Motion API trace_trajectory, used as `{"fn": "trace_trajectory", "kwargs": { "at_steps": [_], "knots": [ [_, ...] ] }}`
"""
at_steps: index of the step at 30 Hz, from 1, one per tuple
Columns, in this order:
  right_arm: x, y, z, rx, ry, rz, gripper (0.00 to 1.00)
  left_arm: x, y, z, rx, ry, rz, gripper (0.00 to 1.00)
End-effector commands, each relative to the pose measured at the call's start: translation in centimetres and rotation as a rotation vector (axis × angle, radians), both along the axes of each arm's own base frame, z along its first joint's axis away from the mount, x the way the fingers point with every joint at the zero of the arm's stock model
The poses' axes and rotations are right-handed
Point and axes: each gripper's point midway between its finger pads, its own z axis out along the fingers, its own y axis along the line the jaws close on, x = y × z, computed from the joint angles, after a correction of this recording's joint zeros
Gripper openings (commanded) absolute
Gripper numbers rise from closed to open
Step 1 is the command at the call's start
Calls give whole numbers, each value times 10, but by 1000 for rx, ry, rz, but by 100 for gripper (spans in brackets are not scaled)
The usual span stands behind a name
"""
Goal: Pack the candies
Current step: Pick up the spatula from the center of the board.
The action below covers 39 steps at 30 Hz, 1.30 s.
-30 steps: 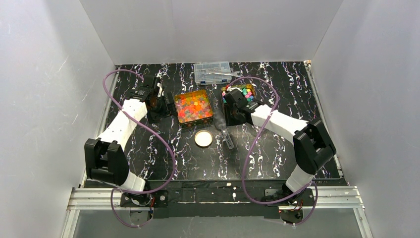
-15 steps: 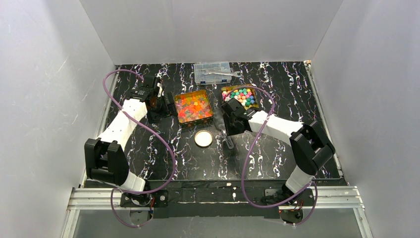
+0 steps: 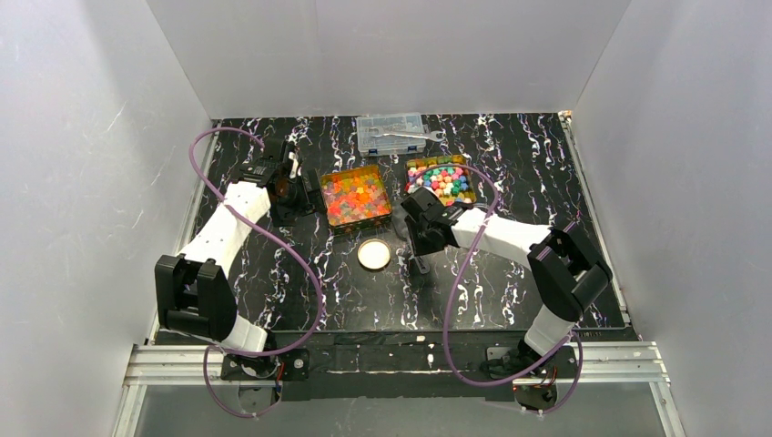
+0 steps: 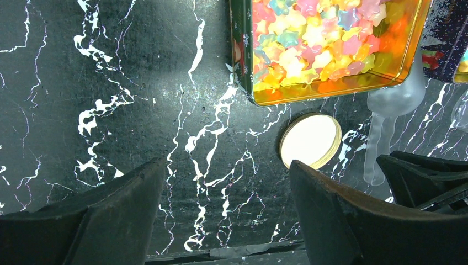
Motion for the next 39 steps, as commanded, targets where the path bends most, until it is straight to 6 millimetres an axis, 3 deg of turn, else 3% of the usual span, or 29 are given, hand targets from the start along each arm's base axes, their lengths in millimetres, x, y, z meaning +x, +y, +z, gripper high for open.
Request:
{"fn": "trace_trajectory", "kwargs": {
  "at_steps": [1,10,19,25,30,39],
  "knots": [
    [2,-3,-3,-12,-22,-25,35,-6,2,12,-11,-30,-7,82],
    [-6,-10,-19,-36,0,-33,30,-6,2,12,-11,-29,-6,82],
    [-21,-19,-18,-39,2,-28,1,-6,2,11,-11,-26,-7,82],
    [-44,-32,-16,-36,18,-32,1,-6,2,12,-13,-27,-8,82],
    [-65,-47,-2,-26,-3,-63,1,-7,1,12,-18,-25,-11,82],
    [-100,-94,7,-41,0,-174,1,-7,-1,13,-27,-28,-12,82]
  ]
}}
